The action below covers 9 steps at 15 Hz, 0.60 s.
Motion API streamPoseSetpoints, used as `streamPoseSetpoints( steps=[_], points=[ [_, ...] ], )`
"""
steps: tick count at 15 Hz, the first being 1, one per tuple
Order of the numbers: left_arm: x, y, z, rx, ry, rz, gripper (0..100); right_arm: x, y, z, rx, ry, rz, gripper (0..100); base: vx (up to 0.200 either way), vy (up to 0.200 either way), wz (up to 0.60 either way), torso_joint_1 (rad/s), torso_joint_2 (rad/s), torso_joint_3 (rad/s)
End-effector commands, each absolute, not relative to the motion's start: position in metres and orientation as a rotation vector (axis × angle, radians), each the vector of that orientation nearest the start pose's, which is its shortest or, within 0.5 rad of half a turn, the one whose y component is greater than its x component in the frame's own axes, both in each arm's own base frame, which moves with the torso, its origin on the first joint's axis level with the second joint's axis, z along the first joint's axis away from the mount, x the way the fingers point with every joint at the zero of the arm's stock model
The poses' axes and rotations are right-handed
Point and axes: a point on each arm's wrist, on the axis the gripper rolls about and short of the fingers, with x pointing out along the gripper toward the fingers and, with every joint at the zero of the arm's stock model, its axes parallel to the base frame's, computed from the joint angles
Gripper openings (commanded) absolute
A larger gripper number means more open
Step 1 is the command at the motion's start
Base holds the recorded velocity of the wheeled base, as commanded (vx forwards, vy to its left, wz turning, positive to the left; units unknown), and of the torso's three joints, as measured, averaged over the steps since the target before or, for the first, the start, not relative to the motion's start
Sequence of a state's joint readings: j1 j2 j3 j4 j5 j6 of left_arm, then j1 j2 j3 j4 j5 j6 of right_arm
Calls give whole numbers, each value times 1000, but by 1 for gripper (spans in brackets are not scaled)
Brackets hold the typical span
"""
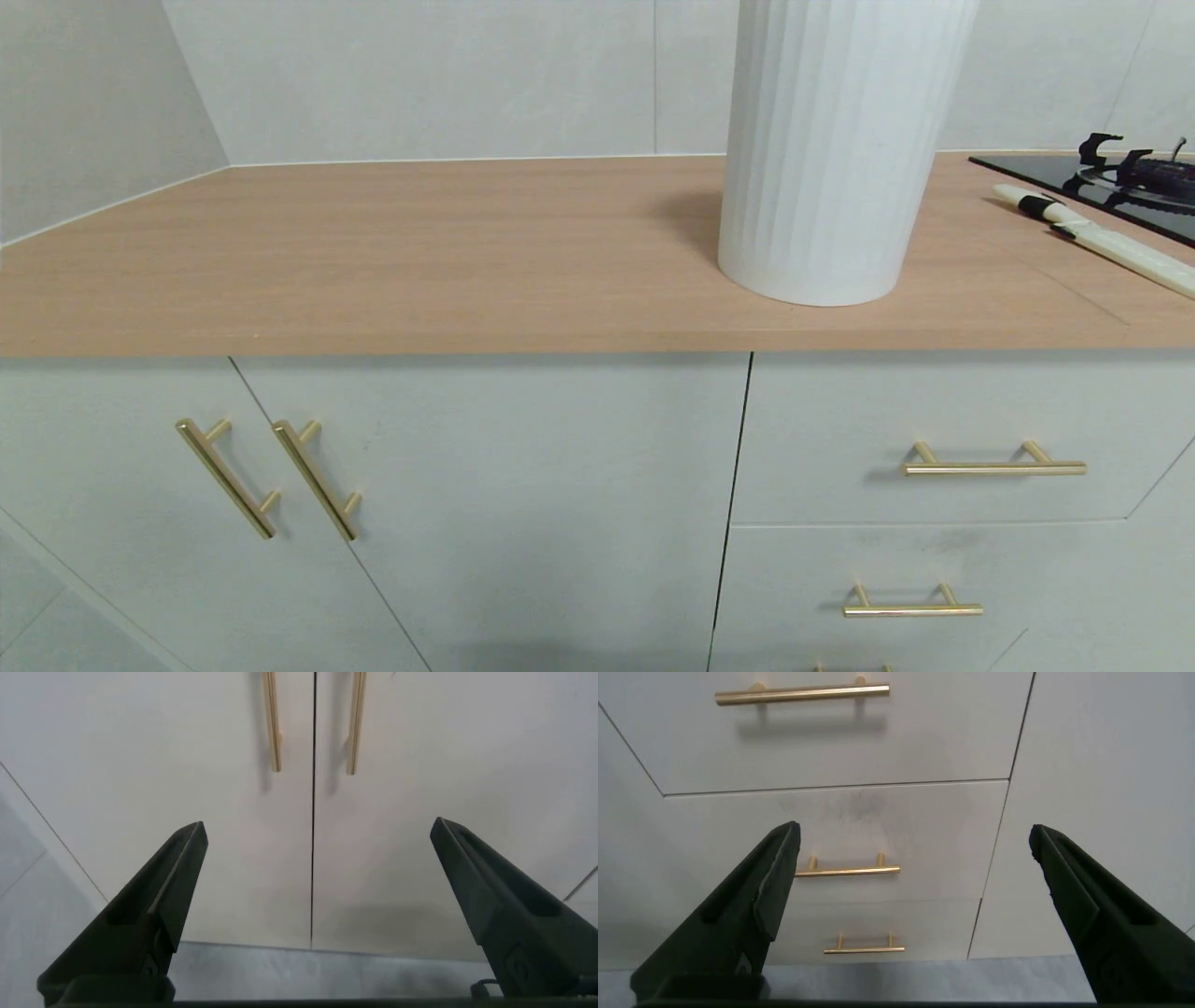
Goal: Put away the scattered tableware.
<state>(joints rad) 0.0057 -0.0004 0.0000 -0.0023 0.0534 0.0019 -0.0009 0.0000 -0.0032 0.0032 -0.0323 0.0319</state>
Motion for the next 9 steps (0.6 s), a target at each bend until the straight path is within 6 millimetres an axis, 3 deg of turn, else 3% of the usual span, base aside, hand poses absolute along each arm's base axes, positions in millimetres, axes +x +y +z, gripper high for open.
streamPoseSetpoints(
  steps=[1, 2, 9],
  points=[
    [-23, 1, 76, 8, -3, 58, 100, -23, -1, 76, 32, 1, -32, 100, 0, 0, 0, 0, 0, 0],
    [-23, 1, 76, 8, -3, 58, 100, -23, -1, 76, 32, -1, -32, 100, 0, 0, 0, 0, 0, 0],
    [-23, 1, 76, 8, -3, 58, 100, -23, -1, 76, 32, 1, -34, 100, 0, -200, 0, 2, 2, 2]
  ],
)
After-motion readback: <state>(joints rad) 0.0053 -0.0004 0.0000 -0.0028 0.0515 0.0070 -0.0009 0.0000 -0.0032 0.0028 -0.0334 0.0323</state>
